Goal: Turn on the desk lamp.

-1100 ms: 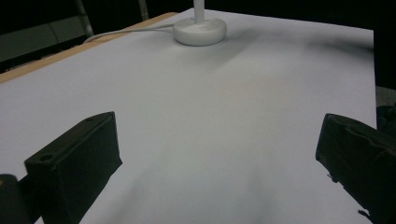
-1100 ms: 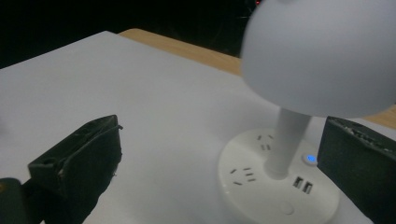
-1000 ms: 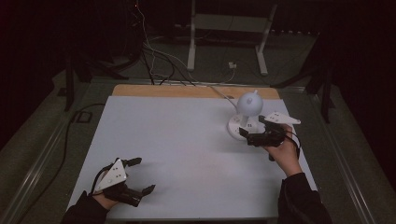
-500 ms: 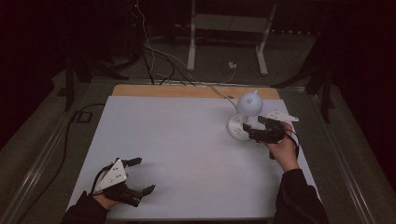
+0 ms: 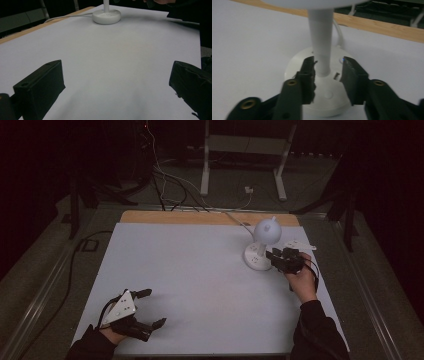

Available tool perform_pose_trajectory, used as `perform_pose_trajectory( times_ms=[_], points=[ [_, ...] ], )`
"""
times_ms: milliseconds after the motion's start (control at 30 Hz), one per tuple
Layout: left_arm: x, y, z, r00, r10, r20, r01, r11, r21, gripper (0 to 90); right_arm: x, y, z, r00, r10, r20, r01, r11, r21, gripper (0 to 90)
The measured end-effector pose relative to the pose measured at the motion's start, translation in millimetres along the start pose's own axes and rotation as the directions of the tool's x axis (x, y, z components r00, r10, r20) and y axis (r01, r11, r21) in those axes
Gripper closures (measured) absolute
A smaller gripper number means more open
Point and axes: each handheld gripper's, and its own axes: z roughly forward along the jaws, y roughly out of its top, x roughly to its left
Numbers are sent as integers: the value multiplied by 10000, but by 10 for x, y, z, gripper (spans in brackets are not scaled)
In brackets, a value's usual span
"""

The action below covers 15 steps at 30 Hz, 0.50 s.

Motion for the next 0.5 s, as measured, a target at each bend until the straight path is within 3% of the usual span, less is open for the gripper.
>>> perform_pose_trajectory(
  times_ms=[367, 500],
  points=[
    [-2, -1, 3, 10000, 14, -49, -14, 10000, 15, 3, 3, -45, 50, 9988, -71, 479, 46, 9986, 526, 896],
    [-3, -1, 3, 10000, 18, -35, -17, 10000, 16, 3, 19, -53, 69, 9984, -96, 562, 59, 9978, 667, 900]
  ],
)
